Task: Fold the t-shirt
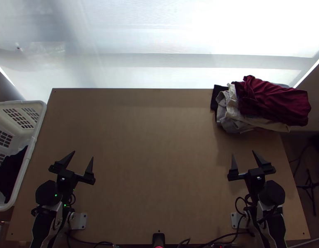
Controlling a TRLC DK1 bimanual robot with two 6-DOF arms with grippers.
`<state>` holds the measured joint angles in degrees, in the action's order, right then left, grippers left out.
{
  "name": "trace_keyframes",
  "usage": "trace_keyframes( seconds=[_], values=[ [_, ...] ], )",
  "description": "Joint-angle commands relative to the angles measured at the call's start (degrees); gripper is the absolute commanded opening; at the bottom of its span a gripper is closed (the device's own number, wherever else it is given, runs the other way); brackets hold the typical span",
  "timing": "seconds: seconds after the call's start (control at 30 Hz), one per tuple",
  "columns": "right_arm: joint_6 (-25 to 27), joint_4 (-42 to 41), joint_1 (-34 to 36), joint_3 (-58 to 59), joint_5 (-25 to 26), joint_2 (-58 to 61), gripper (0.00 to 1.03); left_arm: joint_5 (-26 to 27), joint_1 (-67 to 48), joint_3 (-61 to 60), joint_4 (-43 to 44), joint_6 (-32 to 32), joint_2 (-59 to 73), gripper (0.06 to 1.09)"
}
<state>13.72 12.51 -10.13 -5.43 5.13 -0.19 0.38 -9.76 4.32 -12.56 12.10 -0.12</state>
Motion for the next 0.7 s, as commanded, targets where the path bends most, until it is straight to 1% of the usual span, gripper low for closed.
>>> trace_keyframes(
  seconds=[0.0, 0.03, 0.13, 0.2, 0.27, 0.37, 0.47, 0.5, 0.53, 0.63, 0.67],
  values=[
    [-0.36, 0.06, -2.61, -0.02, -0.99, 0.01, 0.98, -0.03, -0.17, -0.01, -0.01, -0.23, 0.03, 1.04],
    [0.00, -0.21, -3.14, -0.02, -0.73, 0.01, 0.98, -0.03, -0.17, 0.08, -0.01, -0.23, 0.03, 1.04],
    [0.70, 0.23, -0.94, -0.02, -0.82, 0.10, 0.98, -0.03, -0.79, 0.08, 0.16, -0.67, 0.03, 1.04],
    [2.54, 0.23, 0.55, 0.07, -0.82, 0.10, 0.98, -0.03, -0.88, -0.01, -0.01, -1.02, 0.03, 1.04],
    [4.57, 0.32, 3.10, 0.07, -0.82, 0.10, 0.98, -0.03, -0.88, -0.01, -0.10, -1.46, 0.12, 1.04],
    [5.01, 0.41, 7.85, 0.07, -0.82, 0.19, 0.98, -0.03, -1.23, -0.01, -0.01, -2.08, 0.12, 1.04],
    [6.68, 0.41, 9.69, 0.07, -0.82, 0.19, 0.98, 0.14, -4.30, -0.19, 0.69, -2.43, 0.38, 1.04],
    [6.68, 0.41, 9.43, 0.07, -0.82, 0.19, 0.98, 0.14, -7.03, -0.19, 0.16, -1.99, 0.03, 1.04],
    [6.68, 0.23, 8.99, 0.07, -0.73, 0.19, 0.98, -0.21, -9.05, -0.19, 0.43, -0.23, 0.12, 1.04],
    [6.41, -1.61, 7.58, -0.02, 0.15, 0.80, 0.98, -4.95, -8.26, -0.01, 4.65, 6.71, 0.12, 1.04],
    [6.68, -2.41, 7.58, -0.02, 0.41, 1.06, 0.98, -5.13, -7.03, 0.08, 6.14, 7.06, 0.03, 1.04]
  ],
)
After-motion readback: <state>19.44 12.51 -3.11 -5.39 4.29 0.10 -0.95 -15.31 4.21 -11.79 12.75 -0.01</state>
